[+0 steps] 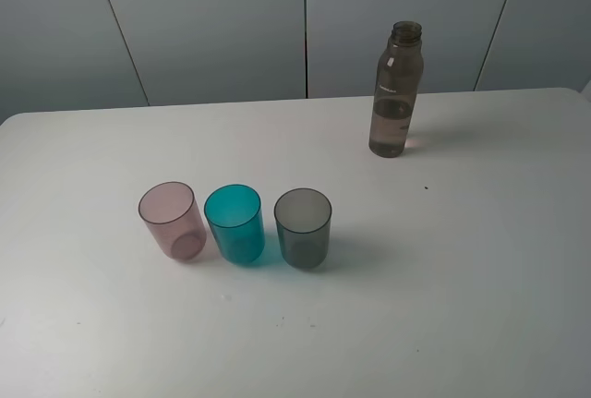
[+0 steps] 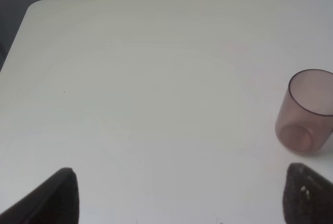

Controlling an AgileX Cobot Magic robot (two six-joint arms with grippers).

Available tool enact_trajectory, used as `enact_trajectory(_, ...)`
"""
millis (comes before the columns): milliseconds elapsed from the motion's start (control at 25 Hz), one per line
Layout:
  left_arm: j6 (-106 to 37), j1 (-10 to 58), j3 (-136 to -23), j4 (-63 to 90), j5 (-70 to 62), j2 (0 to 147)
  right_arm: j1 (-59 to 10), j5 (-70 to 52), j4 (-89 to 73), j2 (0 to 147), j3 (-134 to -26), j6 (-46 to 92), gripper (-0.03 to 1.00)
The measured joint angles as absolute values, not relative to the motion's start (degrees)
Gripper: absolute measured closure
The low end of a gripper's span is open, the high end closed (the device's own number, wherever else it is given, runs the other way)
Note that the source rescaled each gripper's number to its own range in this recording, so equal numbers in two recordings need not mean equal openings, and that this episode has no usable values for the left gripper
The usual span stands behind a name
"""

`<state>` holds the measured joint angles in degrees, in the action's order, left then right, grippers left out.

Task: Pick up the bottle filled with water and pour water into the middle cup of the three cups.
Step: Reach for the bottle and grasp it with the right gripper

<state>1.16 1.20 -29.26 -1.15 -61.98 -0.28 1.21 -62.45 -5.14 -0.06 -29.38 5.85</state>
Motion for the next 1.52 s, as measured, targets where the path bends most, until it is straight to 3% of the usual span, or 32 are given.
enact_trajectory(1520,1.3,1.2,-29.3,-1.2,-62.0,-0.3,1.2,-62.5,-5.1,-0.1,-29.4,5.8,-0.03)
